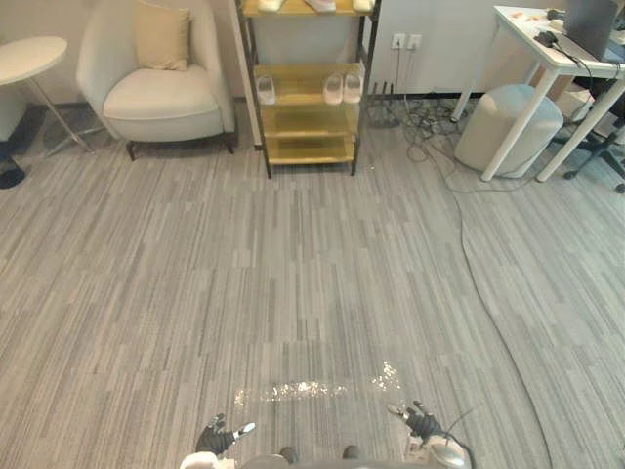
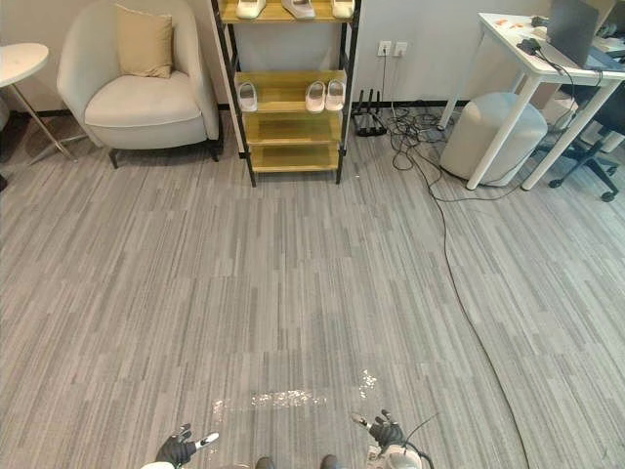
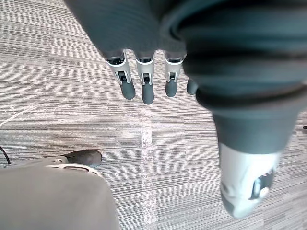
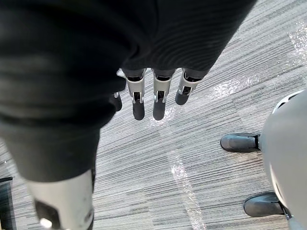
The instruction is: Organize the slippers on the shoe rack
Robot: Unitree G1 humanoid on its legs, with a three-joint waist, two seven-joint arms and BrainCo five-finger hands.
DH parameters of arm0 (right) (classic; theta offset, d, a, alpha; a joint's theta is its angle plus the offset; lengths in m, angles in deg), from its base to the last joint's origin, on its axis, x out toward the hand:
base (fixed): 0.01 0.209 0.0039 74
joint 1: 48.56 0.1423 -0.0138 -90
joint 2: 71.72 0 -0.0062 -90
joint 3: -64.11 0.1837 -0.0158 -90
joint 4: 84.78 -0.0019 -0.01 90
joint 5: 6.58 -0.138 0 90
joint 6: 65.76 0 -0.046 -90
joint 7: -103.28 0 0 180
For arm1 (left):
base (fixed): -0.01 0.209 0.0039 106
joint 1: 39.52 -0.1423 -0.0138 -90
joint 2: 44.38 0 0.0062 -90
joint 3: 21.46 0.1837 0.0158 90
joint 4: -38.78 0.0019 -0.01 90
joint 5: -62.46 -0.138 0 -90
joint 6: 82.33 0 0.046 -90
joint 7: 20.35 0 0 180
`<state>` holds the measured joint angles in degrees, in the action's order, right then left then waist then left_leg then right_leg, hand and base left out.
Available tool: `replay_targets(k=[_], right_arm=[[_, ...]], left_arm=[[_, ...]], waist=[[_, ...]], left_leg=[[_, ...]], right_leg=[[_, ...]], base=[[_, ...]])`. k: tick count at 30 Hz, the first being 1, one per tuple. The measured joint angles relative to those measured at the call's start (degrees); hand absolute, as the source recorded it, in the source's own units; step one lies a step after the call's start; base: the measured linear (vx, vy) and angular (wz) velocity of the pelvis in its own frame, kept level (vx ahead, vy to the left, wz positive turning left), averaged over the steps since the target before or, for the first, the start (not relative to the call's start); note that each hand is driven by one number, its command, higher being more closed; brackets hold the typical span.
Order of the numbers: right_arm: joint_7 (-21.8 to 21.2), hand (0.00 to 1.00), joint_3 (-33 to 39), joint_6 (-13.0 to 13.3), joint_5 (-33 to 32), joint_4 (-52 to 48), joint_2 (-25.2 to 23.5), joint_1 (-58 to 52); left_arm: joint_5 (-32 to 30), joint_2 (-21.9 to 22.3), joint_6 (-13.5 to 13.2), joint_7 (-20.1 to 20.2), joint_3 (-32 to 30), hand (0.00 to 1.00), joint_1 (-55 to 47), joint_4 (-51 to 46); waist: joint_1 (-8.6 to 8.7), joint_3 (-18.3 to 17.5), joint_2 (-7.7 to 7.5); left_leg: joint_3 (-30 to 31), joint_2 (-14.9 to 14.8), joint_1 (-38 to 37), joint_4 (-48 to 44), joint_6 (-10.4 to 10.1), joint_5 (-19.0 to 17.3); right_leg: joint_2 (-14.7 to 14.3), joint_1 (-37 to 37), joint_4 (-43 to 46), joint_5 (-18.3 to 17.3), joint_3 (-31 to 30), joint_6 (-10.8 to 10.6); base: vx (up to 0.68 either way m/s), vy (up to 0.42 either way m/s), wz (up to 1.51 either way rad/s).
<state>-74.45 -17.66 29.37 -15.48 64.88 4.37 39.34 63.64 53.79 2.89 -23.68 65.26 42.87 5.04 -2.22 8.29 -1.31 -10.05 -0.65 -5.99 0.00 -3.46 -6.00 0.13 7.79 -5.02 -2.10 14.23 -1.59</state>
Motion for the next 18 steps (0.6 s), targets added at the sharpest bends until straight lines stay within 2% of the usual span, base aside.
replay_targets(k=[2,4,5,8,9,11,13,14,15,16,17,18], right_arm=[[0.0,0.00,-0.3,0.0,0.0,0.0,0.0,0.1],[0.1,0.00,-0.7,0.0,-0.1,0.0,0.3,-0.1],[0.1,0.00,-1.3,0.0,-0.1,-0.1,0.5,-0.2],[0.2,0.00,-2.0,0.1,-0.1,-0.2,2.2,-0.2],[0.4,0.00,-2.2,0.1,-0.1,-0.3,2.5,0.0],[0.7,0.00,-2.1,0.0,-0.2,-0.3,2.8,-0.1],[1.1,0.00,-1.7,0.0,-0.3,-0.3,2.9,0.1],[1.2,0.00,-1.7,0.0,-0.3,-0.3,2.9,0.4],[1.2,0.00,-1.7,0.0,-0.3,-0.3,3.0,0.6],[1.2,0.00,-1.8,0.0,-0.3,-0.2,3.3,1.0],[1.2,0.00,-2.1,0.0,-0.3,-0.2,2.6,1.4],[0.9,0.00,-2.9,0.1,-0.2,-0.5,1.5,1.6]], left_arm=[[0.0,-0.5,0.0,0.0,0.0,0.00,0.9,-0.1],[0.0,-0.7,0.0,-0.1,0.0,0.00,1.2,-0.2],[0.1,-0.7,0.0,-0.1,0.0,0.00,1.1,-0.6],[0.1,0.0,0.1,-0.2,0.0,0.00,1.2,-1.2],[0.1,-0.2,0.0,-0.2,-0.1,0.00,1.3,-1.2],[0.1,0.0,0.0,-0.3,-0.1,0.00,1.2,-1.2],[0.2,-0.1,0.0,-0.4,-0.3,0.00,1.2,-1.8],[0.1,-0.1,0.0,-0.4,-0.3,0.00,1.2,-2.0],[0.1,0.1,0.0,-0.4,-0.3,0.00,1.1,-2.0],[0.2,0.7,0.0,-0.4,-0.3,0.00,0.4,-2.0],[0.2,0.4,0.0,-0.4,-0.8,0.00,0.4,-2.0],[0.2,-0.2,0.0,-0.4,-1.6,0.00,0.7,-2.2]], waist=[[-0.22,1.0,-0.50],[-0.32,1.6,-0.47],[-0.52,1.9,-0.36],[-1.07,3.2,1.59],[-1.17,3.2,1.86],[-1.17,3.5,1.75],[-1.36,3.8,1.25],[-1.39,3.9,1.01],[-1.43,3.8,1.27],[-1.81,3.6,1.88],[-2.15,3.3,1.32],[-2.25,3.3,-0.31]], left_leg=[[-0.4,-0.9,4.0,-7.9,-0.1,-3.7],[-2.3,-2.5,8.6,-19.5,-2.3,-6.6],[-3.6,-3.6,10.9,-25.5,-2.6,-6.8],[-6.7,-9.1,17.9,-45.1,-3.6,-5.2],[-6.7,-10.1,20.0,-48.3,-2.1,-6.6],[-6.9,-10.6,23.1,-46.0,-1.3,-8.7],[-7.4,-9.2,24.9,-35.9,-1.1,-8.0],[-7.5,-7.2,24.9,-25.3,-1.5,-4.6],[-7.0,-6.3,24.2,-18.5,-1.9,-1.7],[-6.6,-6.2,23.1,-13.5,-1.8,4.4],[-7.2,-5.0,22.8,-13.6,1.3,5.3],[-7.6,-4.1,23.8,-15.5,2.0,3.0]], right_leg=[[-0.1,-0.2,0.0,-0.3,0.6,0.5],[-0.1,0.5,0.0,-1.2,0.7,1.2],[0.0,0.7,0.4,-2.0,0.4,1.6],[-0.9,3.3,1.8,-4.2,-1.2,2.1],[-0.7,3.7,2.4,-4.8,-1.6,2.7],[0.9,3.6,3.1,-5.8,-2.4,2.7],[3.5,3.3,3.7,-6.8,-3.0,1.3],[5.5,3.2,4.0,-7.8,-3.5,-0.3],[6.1,3.1,4.0,-8.4,-3.8,-1.2],[6.2,3.2,3.7,-9.3,-4.7,-2.7],[7.3,3.3,3.9,-9.9,-5.3,-3.0],[8.4,3.2,5.1,-9.8,-5.3,-3.1]], base=[[-0.02,-0.021,0.17],[-0.01,0.004,0.05],[-0.02,0.016,-0.07],[0.06,0.013,-0.19],[0.14,0.039,-0.20],[0.16,0.069,-0.22],[0.25,0.179,-0.23],[0.33,0.266,-0.21],[0.36,0.305,-0.29],[0.24,0.205,-0.31],[0.34,0.230,-0.23],[0.40,0.192,-0.05]])
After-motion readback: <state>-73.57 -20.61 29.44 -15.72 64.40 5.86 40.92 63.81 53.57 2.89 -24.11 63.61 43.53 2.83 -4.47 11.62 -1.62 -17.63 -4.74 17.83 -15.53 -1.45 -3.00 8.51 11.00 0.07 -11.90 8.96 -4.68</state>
